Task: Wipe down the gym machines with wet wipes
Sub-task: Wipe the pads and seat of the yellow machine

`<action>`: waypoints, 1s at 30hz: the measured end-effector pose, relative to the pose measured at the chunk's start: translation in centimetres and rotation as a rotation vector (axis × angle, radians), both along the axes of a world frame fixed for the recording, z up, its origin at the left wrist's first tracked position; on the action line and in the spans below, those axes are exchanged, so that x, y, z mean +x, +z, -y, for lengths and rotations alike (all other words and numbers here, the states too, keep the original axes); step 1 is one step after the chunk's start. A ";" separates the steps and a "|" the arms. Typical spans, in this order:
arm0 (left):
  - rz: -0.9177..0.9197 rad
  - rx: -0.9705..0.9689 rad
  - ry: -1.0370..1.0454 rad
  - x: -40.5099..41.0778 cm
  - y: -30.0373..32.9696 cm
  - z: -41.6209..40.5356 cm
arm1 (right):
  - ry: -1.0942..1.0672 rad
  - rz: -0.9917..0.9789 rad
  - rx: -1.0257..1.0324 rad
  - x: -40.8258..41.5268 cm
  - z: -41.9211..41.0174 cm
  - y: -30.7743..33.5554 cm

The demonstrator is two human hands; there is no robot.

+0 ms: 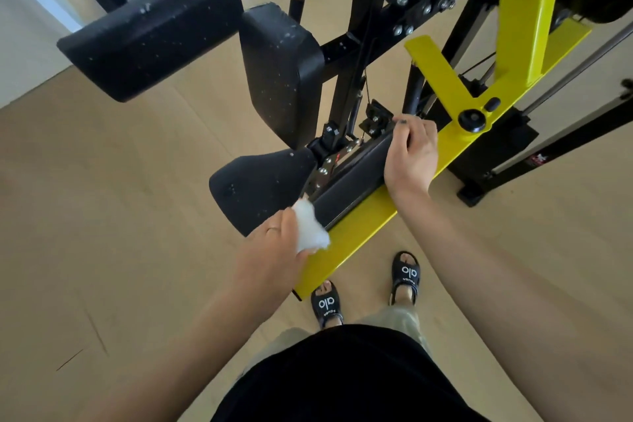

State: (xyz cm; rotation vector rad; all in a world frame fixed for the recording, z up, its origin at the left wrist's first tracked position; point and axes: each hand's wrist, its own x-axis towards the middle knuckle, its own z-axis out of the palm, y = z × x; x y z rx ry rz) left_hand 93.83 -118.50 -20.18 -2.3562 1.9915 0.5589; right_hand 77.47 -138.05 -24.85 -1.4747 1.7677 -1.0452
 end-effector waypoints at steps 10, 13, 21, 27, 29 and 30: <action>0.212 -0.010 -0.158 0.1 -0.6 -0.6 | -0.016 -0.014 -0.014 0.3 -0.1 0.1; 0.176 -0.140 -0.130 -2.5 -0.3 2.9 | -0.008 -0.004 -0.007 0.2 -0.2 0.2; 0.012 -0.006 -0.066 0.9 0.0 -1.4 | 0.051 0.113 0.061 -0.6 -0.4 1.1; 0.152 0.081 -0.119 1.4 -1.5 -1.2 | 0.043 0.168 0.110 -0.6 -0.2 1.6; 0.153 0.066 -0.187 -0.8 -0.7 2.3 | 0.048 0.192 0.126 -0.7 -0.1 1.8; 0.162 0.041 -0.210 -2.1 -0.1 4.2 | 0.049 0.203 0.131 -0.8 -0.1 1.9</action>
